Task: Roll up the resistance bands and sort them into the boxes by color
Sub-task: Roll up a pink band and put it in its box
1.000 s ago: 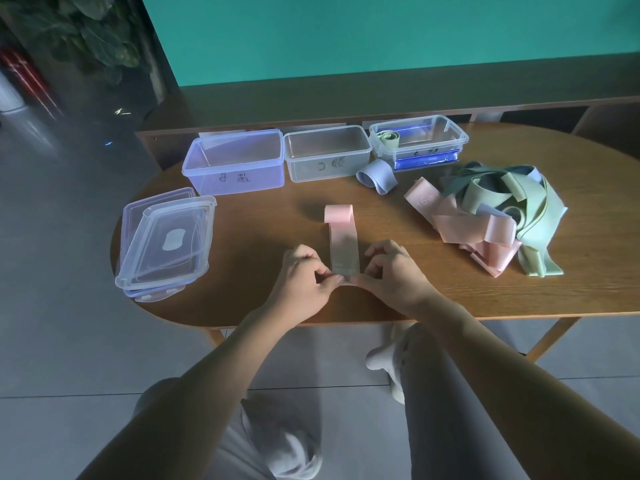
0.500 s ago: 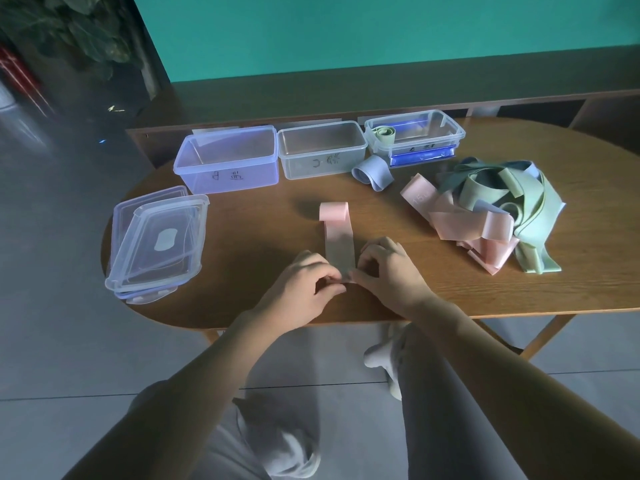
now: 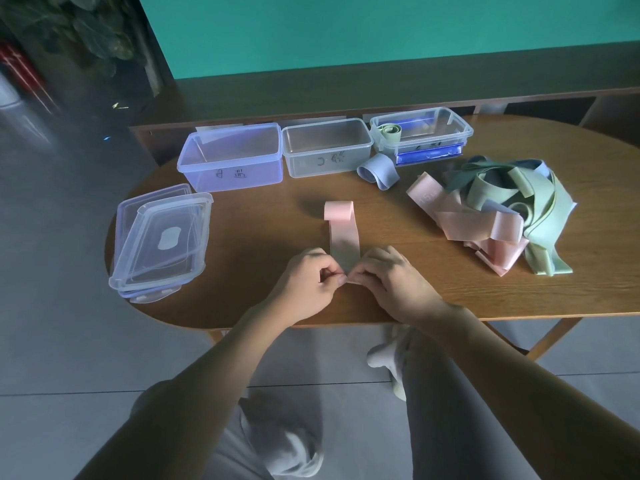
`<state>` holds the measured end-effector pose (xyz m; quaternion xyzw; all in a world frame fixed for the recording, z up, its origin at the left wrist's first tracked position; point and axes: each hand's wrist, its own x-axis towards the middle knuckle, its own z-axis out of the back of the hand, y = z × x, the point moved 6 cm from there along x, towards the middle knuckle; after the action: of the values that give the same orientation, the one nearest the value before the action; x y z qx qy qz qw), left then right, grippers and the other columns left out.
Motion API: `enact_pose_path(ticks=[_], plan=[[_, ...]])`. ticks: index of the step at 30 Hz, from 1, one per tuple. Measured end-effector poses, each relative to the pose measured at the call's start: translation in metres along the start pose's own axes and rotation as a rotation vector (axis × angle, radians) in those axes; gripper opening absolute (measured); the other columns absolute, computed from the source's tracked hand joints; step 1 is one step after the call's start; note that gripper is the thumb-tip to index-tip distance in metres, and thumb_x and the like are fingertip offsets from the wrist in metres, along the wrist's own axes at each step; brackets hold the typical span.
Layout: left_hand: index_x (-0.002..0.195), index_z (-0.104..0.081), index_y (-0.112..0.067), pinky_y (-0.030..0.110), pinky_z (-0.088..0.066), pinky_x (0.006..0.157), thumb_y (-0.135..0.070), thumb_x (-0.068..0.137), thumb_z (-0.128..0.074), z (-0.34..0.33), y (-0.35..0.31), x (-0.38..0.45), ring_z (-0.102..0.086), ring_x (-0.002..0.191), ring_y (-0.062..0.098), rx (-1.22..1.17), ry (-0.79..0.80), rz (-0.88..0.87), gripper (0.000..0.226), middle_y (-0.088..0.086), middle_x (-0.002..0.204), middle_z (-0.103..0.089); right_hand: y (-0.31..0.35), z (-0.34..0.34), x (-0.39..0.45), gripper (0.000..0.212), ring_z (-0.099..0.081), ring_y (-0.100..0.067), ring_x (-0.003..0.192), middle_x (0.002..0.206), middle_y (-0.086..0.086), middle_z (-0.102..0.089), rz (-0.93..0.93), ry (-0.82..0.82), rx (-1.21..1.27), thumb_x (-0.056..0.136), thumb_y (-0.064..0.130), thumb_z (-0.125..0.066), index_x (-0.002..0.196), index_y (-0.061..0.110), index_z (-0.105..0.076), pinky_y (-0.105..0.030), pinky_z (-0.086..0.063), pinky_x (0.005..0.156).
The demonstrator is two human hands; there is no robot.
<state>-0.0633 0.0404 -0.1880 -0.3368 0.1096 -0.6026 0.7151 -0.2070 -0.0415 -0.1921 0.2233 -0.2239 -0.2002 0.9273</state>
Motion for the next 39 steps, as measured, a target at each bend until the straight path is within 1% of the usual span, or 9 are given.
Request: enact_pose_path(ticks=[3,8,13,15,22,26,30,34,39], plan=[[0.086,-0.074,-0.016,0.029,-0.054,0.074,-0.021,0.088,-0.075,0.000,0.000,0.001,-0.060,0.082,0.005,-0.005,0.004,0.012,0.005,-0.009,0.087,-0.063,0.000,0.004,-0.001,0.019,-0.051,-0.012,0.093,0.096,0.013,-0.061,0.004,-0.008,0.038,0.095,0.048,-0.062,0.098,0.032,-0.071,-0.038,-0.048,0.087],[0.084,-0.067,-0.019,0.029,-0.052,0.074,-0.015,0.088,-0.074,0.001,-0.001,0.000,-0.058,0.083,0.009,-0.072,0.005,0.030,0.009,-0.008,0.086,-0.061,0.000,0.003,0.005,0.014,-0.053,-0.011,0.091,0.090,0.014,-0.061,-0.055,-0.062,0.051,0.090,0.043,-0.069,0.090,0.030,-0.074,-0.042,-0.048,0.088],[0.089,-0.069,-0.019,0.030,-0.054,0.074,-0.010,0.089,-0.073,0.002,-0.004,0.002,-0.062,0.084,0.010,-0.103,-0.021,0.017,0.009,-0.012,0.085,-0.066,-0.007,0.006,0.009,0.014,-0.049,-0.006,0.085,0.087,0.013,-0.059,-0.177,-0.099,0.100,0.085,0.039,-0.077,0.086,0.026,-0.072,-0.027,-0.040,0.080],[0.089,-0.070,-0.019,0.029,-0.055,0.073,-0.009,0.089,-0.073,0.003,-0.005,0.001,-0.063,0.083,0.009,-0.069,-0.066,-0.019,0.010,-0.011,0.085,-0.067,-0.008,0.006,0.010,0.015,-0.049,-0.007,0.084,0.087,0.012,-0.059,-0.216,-0.101,0.104,0.084,0.038,-0.078,0.085,0.025,-0.071,-0.026,-0.037,0.077],[0.090,-0.069,-0.013,0.025,-0.052,0.079,-0.016,0.092,-0.072,-0.001,-0.006,-0.007,-0.055,0.089,0.004,0.105,-0.102,-0.165,0.005,-0.006,0.099,-0.059,-0.008,0.006,0.012,0.014,-0.050,-0.012,0.086,0.086,0.011,-0.058,-0.263,-0.086,0.091,0.086,0.036,-0.075,0.083,0.025,-0.069,-0.030,-0.042,0.078],[0.092,-0.073,-0.014,0.018,-0.050,0.076,-0.027,0.091,-0.074,0.002,-0.006,-0.006,-0.054,0.087,0.003,0.102,-0.087,-0.142,0.013,-0.008,0.100,-0.056,-0.007,0.008,0.012,0.011,-0.052,-0.012,0.085,0.091,0.008,-0.058,-0.287,-0.134,0.088,0.087,0.029,-0.075,0.090,0.018,-0.072,-0.029,-0.044,0.078],[0.090,-0.075,-0.013,0.024,-0.053,0.073,-0.022,0.091,-0.074,0.001,-0.007,-0.005,-0.056,0.083,0.005,0.112,-0.121,-0.145,0.009,-0.005,0.096,-0.059,-0.006,0.008,0.009,0.006,-0.053,-0.005,0.083,0.094,0.014,-0.057,-0.220,-0.154,0.131,0.088,0.029,-0.075,0.090,0.026,-0.071,-0.032,-0.046,0.081],[0.090,-0.077,-0.013,0.026,-0.053,0.070,-0.020,0.090,-0.074,0.002,-0.006,-0.004,-0.057,0.080,0.007,0.118,-0.126,-0.137,0.007,-0.003,0.094,-0.059,-0.003,0.005,0.006,0.003,-0.057,-0.006,0.092,0.098,0.017,-0.060,-0.110,-0.069,0.076,0.093,0.034,-0.066,0.091,0.032,-0.068,-0.041,-0.049,0.087],[0.090,-0.079,-0.015,0.020,-0.049,0.071,-0.017,0.088,-0.078,0.003,-0.003,-0.001,-0.057,0.082,0.007,0.059,-0.125,-0.122,0.004,-0.004,0.092,-0.062,-0.005,0.004,0.008,0.004,-0.057,-0.006,0.091,0.094,0.019,-0.061,-0.118,-0.059,0.053,0.092,0.035,-0.067,0.090,0.032,-0.069,-0.043,-0.051,0.086]])
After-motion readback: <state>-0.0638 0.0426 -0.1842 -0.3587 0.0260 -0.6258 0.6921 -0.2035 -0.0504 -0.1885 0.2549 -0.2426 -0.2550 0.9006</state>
